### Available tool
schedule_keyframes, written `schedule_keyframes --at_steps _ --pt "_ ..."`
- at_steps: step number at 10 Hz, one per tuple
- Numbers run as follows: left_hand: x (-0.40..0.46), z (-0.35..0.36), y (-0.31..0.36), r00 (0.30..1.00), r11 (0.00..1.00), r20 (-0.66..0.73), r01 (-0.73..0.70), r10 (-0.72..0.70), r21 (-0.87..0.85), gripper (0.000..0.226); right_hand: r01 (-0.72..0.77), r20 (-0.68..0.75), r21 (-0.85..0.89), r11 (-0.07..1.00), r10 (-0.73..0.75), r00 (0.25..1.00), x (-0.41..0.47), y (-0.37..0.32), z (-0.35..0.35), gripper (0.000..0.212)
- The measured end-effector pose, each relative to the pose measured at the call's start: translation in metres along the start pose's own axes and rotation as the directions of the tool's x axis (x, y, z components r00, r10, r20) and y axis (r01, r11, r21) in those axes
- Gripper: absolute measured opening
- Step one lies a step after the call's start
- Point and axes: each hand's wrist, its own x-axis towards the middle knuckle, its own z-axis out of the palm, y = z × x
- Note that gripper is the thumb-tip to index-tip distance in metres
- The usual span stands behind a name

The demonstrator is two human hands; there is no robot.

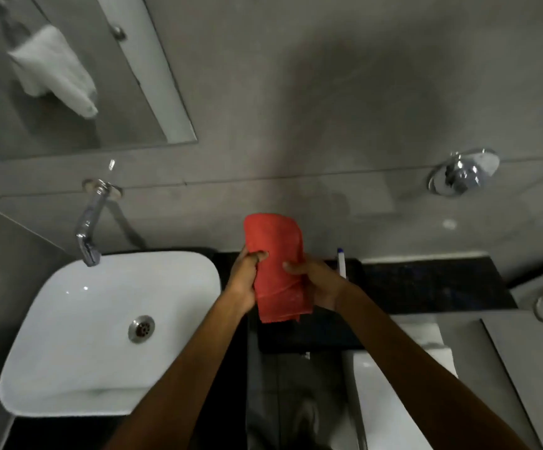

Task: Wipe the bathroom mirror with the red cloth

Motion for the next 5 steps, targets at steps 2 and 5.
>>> schedule_keyframes --at_steps 2,5 --pt "0.068 -0.023 -0.075 0.987 0.907 0.017 0.139 -0.159 0.398 0.079 -0.034 -0.189 -0.195 0.98 -0.003 0.982 0.056 0.08 -0.053 0.076" --pt "0.047 -0.029 -0.096 0.997 0.776 -0.079 0.04 0.013 0.63 0.062 -0.198 -0.344 -0.669 0.716 -0.062 0.937 0.057 0.099 -0.041 0.056"
